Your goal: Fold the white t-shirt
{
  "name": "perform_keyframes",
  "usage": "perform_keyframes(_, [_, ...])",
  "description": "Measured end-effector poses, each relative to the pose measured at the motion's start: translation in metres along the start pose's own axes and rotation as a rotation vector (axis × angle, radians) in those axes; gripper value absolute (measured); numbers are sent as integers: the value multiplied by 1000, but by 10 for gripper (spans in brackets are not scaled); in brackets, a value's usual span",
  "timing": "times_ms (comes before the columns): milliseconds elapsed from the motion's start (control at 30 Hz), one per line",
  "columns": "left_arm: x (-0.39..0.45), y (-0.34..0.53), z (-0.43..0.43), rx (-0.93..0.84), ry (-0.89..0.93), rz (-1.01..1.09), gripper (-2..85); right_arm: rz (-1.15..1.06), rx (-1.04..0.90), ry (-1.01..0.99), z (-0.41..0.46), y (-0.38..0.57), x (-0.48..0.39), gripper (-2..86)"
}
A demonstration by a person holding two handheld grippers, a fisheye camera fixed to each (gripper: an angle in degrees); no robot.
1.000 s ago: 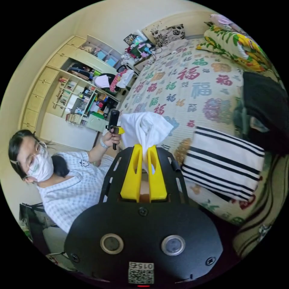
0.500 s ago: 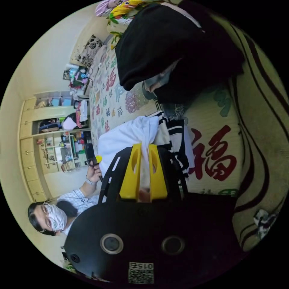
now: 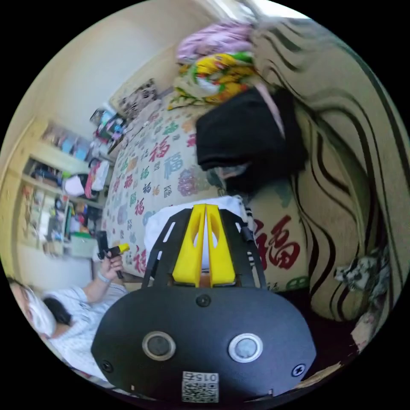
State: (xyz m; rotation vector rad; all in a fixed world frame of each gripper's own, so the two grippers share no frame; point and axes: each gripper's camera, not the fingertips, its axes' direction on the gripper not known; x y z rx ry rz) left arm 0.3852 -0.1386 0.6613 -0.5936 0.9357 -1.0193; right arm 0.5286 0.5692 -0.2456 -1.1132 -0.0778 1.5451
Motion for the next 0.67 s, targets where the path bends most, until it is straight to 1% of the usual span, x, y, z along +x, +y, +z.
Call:
perform_keyframes(33, [8, 13, -15, 15, -46, 45, -4, -139, 37, 48, 6, 13, -42, -5])
perform_keyframes(67, [25, 40, -47, 44, -126, 138, -6, -282, 84, 96, 14, 32, -88, -5])
perform_keyframes(100, [43, 69, -79, 75, -189, 218, -7, -350, 121, 119, 18, 45, -112, -5])
perform_keyframes(167, [70, 114, -128, 133, -275, 310, -8, -604, 326, 178, 37, 110, -201, -6])
perform_keyframes(200, [88, 145, -161, 177, -347, 359, -8, -657, 398, 187, 43, 129, -221, -6])
perform_keyframes(233, [98, 160, -176, 200, -397, 389, -8, -719, 559, 188, 56, 168, -258, -7])
perform_keyframes(267, [117, 192, -206, 248, -514, 452, -8, -716, 756, 172, 71, 207, -288, -8])
perform_keyframes(300, [133, 223, -233, 301, -625, 500, -8, -696, 868, 152, 81, 226, -302, -8])
perform_keyframes(333, [139, 238, -246, 323, -672, 517, -8, -669, 1024, 88, 101, 257, -326, -9])
perform_keyframes(367, [148, 267, -272, 361, -748, 538, -8, -671, 1028, 17, 124, 275, -352, -9])
perform_keyframes(400, [152, 294, -296, 402, -814, 544, -8, -660, 993, -21, 135, 280, -365, -9])
perform_keyframes(467, [152, 336, -331, 479, -883, 551, -7, -618, 781, -220, 188, 284, -411, -8])
perform_keyframes(500, [152, 364, -352, 517, -906, 572, -7, -627, 715, -278, 201, 284, -423, -7])
perform_keyframes(533, [153, 378, -362, 536, -917, 583, -7, -689, 597, -375, 226, 284, -447, -7])
perform_keyframes(567, [157, 405, -378, 572, -978, 603, -6, -748, 494, -439, 250, 284, -473, -6])
perform_keyframes(600, [163, 431, -388, 604, -1124, 616, -5, -756, 449, -461, 260, 284, -484, -6])
perform_keyframes(633, [166, 444, -390, 614, -1227, 632, -4, -788, 374, -496, 281, 285, -508, -6])
perform_keyframes(667, [168, 467, -391, 630, -1449, 670, -1, -833, 323, -494, 300, 288, -531, -5])
